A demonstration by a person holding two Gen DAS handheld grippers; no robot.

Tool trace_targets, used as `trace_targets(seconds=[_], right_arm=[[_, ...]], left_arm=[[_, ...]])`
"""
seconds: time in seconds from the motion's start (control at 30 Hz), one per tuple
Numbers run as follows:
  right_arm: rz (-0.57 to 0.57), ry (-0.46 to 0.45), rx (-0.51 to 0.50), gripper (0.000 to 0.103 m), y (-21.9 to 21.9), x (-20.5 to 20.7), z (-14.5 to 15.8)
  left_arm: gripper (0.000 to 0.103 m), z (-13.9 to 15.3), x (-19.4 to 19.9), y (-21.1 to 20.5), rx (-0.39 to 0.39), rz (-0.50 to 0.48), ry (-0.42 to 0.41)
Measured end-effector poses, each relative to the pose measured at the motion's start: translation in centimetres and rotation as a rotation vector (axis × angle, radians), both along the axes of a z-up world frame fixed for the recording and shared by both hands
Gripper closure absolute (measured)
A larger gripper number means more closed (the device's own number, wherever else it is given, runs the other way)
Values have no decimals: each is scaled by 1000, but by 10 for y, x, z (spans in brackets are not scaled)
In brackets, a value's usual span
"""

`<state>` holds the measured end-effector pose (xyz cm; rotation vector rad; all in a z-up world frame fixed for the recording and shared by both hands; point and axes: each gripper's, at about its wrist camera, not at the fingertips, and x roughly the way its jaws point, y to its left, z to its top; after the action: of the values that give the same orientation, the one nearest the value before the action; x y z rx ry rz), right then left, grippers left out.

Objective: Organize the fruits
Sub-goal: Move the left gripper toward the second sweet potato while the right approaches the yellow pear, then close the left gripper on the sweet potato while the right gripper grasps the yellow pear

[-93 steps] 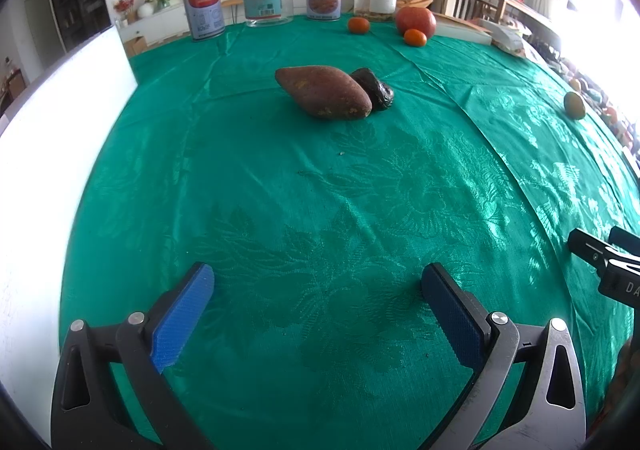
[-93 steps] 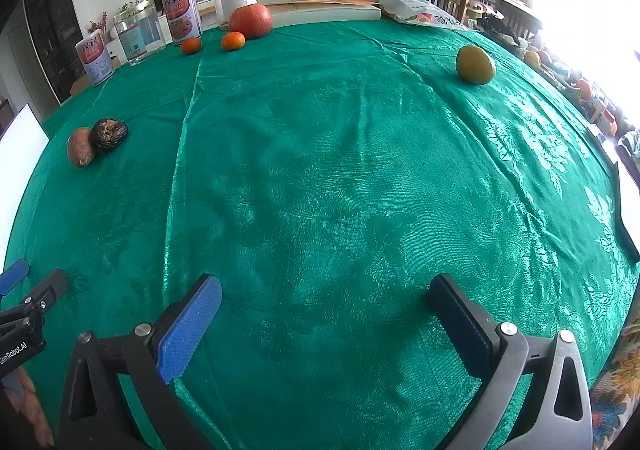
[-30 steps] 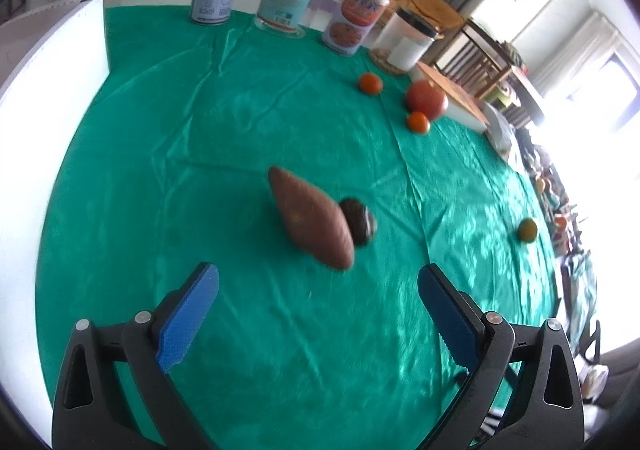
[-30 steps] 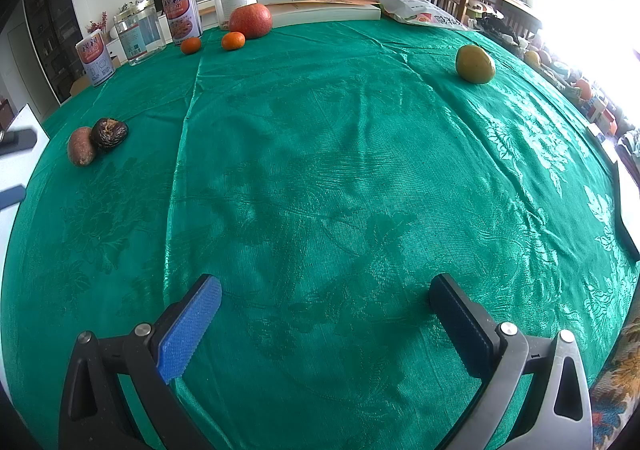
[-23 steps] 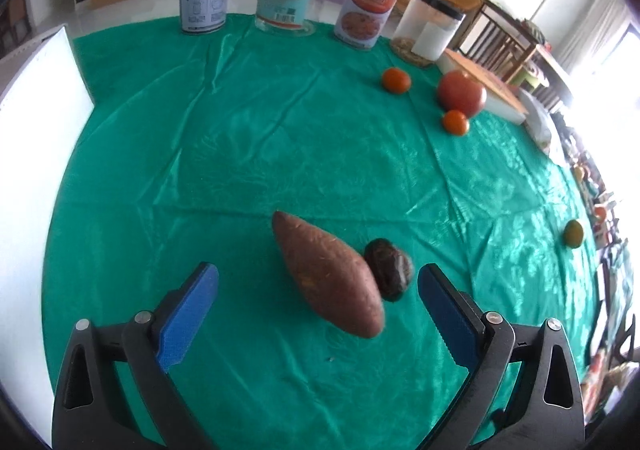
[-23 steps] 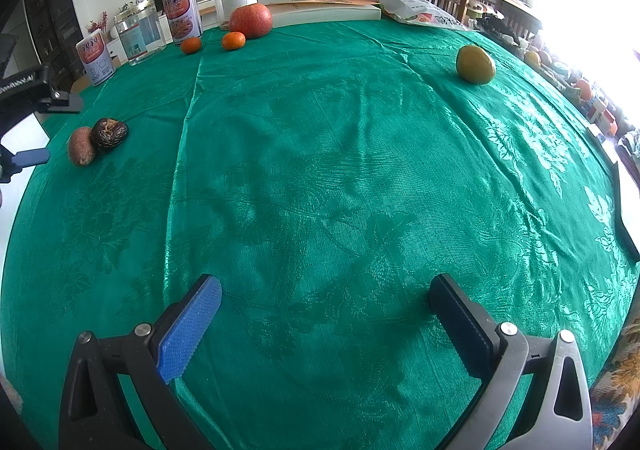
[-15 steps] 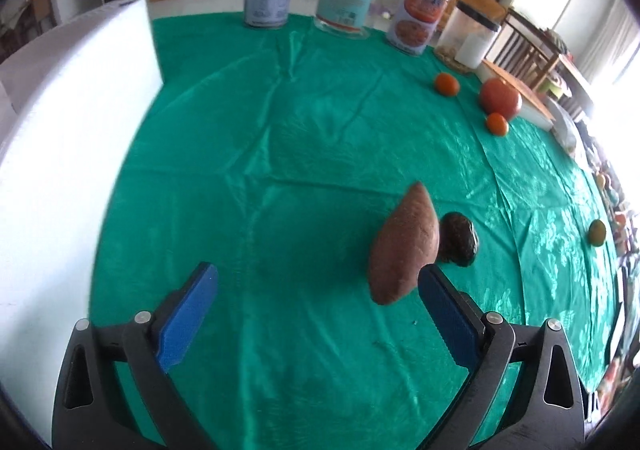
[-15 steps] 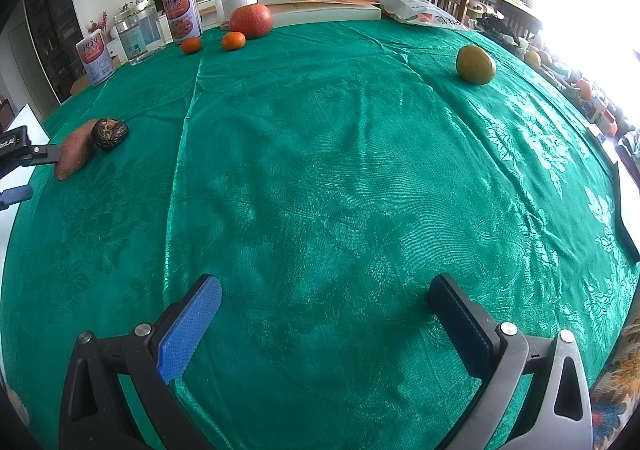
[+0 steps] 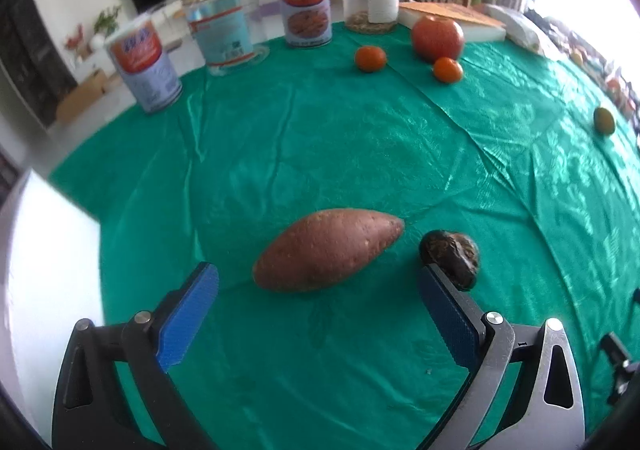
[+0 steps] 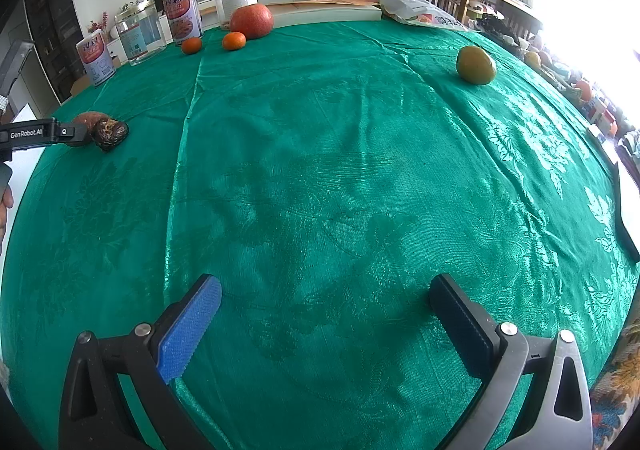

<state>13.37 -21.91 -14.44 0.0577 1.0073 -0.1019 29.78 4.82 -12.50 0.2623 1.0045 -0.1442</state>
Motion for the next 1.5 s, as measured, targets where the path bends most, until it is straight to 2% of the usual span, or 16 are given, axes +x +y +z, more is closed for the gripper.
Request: trace_targets(seconds=[0.13, 0.17, 0.2, 0.23, 0.27, 0.43, 0.63, 0.8, 0.83, 0.9, 0.93, 1.0, 1.07, 1.23, 1.4, 1.5], right_arm=[[1, 0, 0, 0, 0, 0, 0], [1, 0, 0, 0, 0, 0, 0], [1, 0, 0, 0, 0, 0, 0], [0, 0, 0, 0, 0, 0, 0], [0, 0, 0, 0, 0, 0, 0], [0, -1, 0, 0, 1, 0, 1], [0, -1, 0, 0, 1, 1, 1], [-1, -1, 11, 0, -1, 0, 1], [0, -12, 62, 0, -5, -1, 5], [-8, -136, 249, 0, -30, -12, 26], [-36, -212, 301, 0, -48, -16, 39], [-84, -298, 281, 0, -86, -10, 57], [-151, -258, 247, 0, -132, 20, 63], [-235, -104, 372, 0, -229, 117, 50], [-284, 1, 558, 1, -259, 177, 19], [-268, 37, 506, 14, -249, 194, 12]], left_arm=[[6, -9, 11, -13, 125, -99, -21], [22, -10, 11, -14, 119, -124, -3], [50, -12, 12, -15, 102, -143, 25], [61, -13, 13, -15, 86, -153, 64], [62, -12, 12, -14, 80, -145, 66], [62, -10, -2, -5, 24, -88, 140], [62, -13, -39, 30, -250, 114, 289], [61, -11, -72, 28, -206, 116, 229], [60, -12, -75, 28, -206, 121, 224], [42, -13, -81, 30, -217, 142, 225], [38, -13, -84, 32, -230, 152, 217], [32, -11, -88, 35, -266, 167, 197], [32, -11, -92, 37, -283, 170, 194], [32, -11, -99, 36, -290, 164, 185], [25, -3, -111, 46, -358, 189, 183], [23, 2, -119, 49, -366, 191, 174]])
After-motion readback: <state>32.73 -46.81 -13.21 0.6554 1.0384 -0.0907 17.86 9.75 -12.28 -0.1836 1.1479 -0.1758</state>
